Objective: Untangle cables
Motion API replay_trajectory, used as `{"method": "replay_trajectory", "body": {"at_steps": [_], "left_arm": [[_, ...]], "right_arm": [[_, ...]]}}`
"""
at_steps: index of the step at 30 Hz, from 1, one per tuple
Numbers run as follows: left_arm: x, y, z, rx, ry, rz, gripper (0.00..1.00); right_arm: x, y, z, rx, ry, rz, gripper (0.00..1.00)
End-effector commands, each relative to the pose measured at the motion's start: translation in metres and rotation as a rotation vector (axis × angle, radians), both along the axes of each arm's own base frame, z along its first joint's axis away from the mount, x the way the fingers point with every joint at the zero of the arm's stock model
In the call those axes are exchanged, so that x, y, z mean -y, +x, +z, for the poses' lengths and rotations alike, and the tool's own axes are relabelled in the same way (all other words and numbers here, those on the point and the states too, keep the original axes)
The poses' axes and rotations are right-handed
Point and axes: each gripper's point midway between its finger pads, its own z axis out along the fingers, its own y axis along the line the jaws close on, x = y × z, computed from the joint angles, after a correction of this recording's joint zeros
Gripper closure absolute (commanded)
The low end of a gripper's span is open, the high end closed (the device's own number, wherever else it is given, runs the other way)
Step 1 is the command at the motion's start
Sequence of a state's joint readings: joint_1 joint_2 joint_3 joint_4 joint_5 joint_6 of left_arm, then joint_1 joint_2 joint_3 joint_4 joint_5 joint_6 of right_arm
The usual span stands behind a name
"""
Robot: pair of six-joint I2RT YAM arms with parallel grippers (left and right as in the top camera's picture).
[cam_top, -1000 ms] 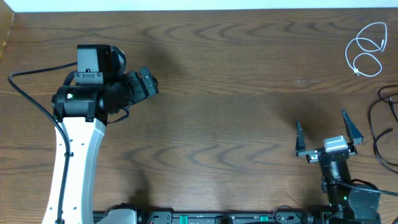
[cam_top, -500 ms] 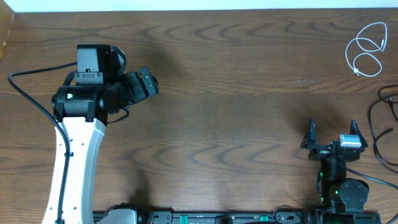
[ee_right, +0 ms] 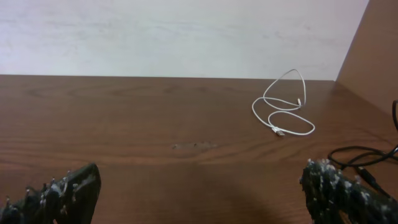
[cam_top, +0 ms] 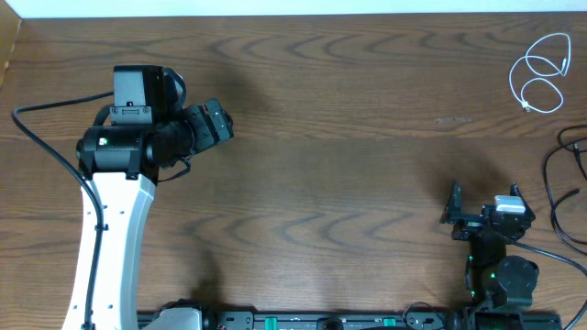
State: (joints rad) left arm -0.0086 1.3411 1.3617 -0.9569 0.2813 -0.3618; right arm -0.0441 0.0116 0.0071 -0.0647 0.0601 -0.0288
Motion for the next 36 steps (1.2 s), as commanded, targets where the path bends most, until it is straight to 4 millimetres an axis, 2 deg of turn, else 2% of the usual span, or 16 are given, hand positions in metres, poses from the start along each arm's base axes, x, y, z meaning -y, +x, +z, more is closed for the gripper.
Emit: {"method": "replay_trajectory", "body": {"at_steps": [1, 19, 26, 31, 36], "left_arm": [[-0.003, -0.001, -0.006, -0.014, 0.016, 0.002, 0.02], [-0.004, -0.001, -0.006, -0.014, 0.018, 0.002, 0.02], [-0.013, 0.0, -0.008, -0.015, 0.064, 0.031, 0.02], [-0.035, -0.005, 0.012, 0.087, 0.169, 0.105, 0.02], [-0.032, -0.006, 0.04, 0.318, 0.211, 0.031, 0.02]], "right_arm": [[0.003, -0.001, 0.0, 0.003, 0.016, -0.014, 0.01], [0.003, -0.001, 0.0, 0.003, 0.016, -0.014, 0.01], [0.003, -0.001, 0.0, 0.003, 0.016, -0.014, 0.01], [0.003, -0.001, 0.0, 0.003, 0.016, -0.014, 0.01], [0.003, -0.001, 0.0, 0.003, 0.016, -0.014, 0.01]]}}
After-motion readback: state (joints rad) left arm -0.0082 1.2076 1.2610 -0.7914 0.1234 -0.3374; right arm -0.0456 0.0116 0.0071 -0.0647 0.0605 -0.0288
